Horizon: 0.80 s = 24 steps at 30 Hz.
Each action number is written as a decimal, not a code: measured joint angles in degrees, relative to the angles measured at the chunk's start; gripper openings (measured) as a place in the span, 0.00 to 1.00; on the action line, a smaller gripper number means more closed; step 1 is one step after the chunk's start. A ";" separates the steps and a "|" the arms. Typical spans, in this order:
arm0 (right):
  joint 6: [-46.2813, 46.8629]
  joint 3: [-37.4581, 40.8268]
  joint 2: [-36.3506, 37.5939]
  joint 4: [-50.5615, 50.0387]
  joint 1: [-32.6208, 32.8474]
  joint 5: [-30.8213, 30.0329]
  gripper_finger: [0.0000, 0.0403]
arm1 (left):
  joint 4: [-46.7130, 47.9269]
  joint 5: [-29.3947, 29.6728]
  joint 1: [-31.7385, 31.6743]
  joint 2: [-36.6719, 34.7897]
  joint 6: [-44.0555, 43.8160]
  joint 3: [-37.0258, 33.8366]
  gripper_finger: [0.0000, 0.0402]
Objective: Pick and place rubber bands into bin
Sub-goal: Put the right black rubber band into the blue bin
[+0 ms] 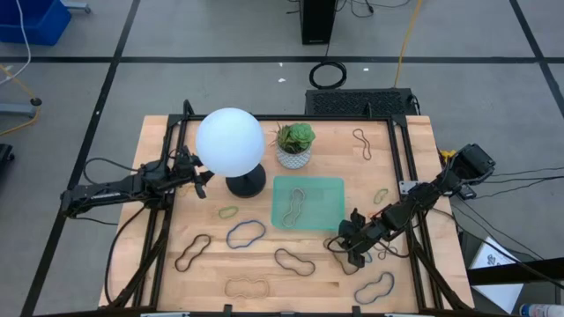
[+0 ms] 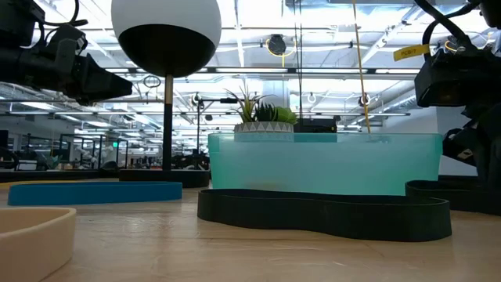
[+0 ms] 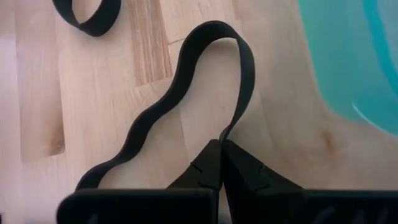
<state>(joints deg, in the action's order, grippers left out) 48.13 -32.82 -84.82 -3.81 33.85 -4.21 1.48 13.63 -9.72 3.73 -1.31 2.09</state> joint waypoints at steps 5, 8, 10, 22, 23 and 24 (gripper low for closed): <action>-2.70 0.22 2.00 2.52 0.02 0.21 0.00 | 0.00 0.00 -0.01 0.00 0.01 0.00 0.46; -4.46 0.20 4.76 3.52 0.09 -0.24 0.00 | 0.00 -0.02 0.00 0.00 -0.01 0.00 0.46; -6.12 0.17 6.60 3.62 0.09 -0.95 0.00 | 0.00 0.00 -0.01 0.01 0.01 0.00 0.46; -33.60 0.04 16.29 22.58 -2.90 -12.01 0.00 | 0.00 -0.01 -0.02 0.01 0.01 0.00 0.46; -36.32 0.04 16.73 24.34 -3.61 -12.12 0.00 | 0.00 0.00 -0.01 0.01 0.01 0.00 0.46; -38.84 0.04 17.12 26.53 -4.38 -12.13 0.00 | 0.00 0.00 0.00 0.00 0.01 0.00 0.46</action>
<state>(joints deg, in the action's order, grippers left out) 9.29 -32.77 -67.70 22.72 29.46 -16.34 1.48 13.62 -9.72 3.73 -1.30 2.09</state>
